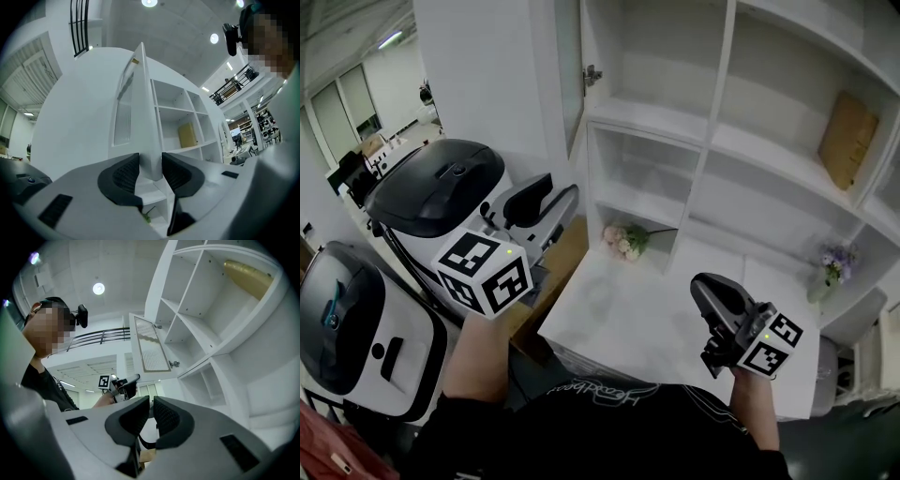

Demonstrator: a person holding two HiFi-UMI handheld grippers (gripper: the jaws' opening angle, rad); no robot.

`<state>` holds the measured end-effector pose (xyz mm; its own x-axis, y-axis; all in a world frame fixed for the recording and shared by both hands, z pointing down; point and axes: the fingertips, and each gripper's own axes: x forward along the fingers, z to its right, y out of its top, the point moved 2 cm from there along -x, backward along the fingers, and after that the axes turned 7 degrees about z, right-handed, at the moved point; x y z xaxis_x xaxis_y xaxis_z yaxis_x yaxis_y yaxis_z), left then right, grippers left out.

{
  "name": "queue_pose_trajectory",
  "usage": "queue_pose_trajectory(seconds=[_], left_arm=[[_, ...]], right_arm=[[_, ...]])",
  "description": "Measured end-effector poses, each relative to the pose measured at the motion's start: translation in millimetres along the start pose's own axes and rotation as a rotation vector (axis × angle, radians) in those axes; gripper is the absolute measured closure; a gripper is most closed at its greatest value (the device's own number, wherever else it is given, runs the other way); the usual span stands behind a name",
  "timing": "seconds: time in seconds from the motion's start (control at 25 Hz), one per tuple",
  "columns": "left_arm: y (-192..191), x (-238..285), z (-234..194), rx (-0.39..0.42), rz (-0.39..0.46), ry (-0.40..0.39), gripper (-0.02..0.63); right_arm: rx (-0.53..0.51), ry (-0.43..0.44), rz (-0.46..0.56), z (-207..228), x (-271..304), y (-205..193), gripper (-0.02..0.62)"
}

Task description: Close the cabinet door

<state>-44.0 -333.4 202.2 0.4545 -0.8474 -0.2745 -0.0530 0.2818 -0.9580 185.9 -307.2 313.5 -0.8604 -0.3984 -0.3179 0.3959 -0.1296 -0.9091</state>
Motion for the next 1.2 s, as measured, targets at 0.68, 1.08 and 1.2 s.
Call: queue_pose_trajectory(seconds=[0.68, 1.08, 1.2], left_arm=[[-14.8, 57.1, 57.0, 0.093, -0.019, 0.067, 0.425], [-27.4, 103.4, 82.9, 0.120, -0.008, 0.084, 0.425], [-32.0, 119.5, 89.0, 0.139, -0.018, 0.081, 0.422]], right_arm=[[-0.044, -0.048, 0.068, 0.1, -69.5, 32.8, 0.540], [-0.089, -0.099, 0.086, 0.3, -97.9, 51.8, 0.540], [-0.092, -0.119, 0.093, 5.1, -106.7, 56.4, 0.540]])
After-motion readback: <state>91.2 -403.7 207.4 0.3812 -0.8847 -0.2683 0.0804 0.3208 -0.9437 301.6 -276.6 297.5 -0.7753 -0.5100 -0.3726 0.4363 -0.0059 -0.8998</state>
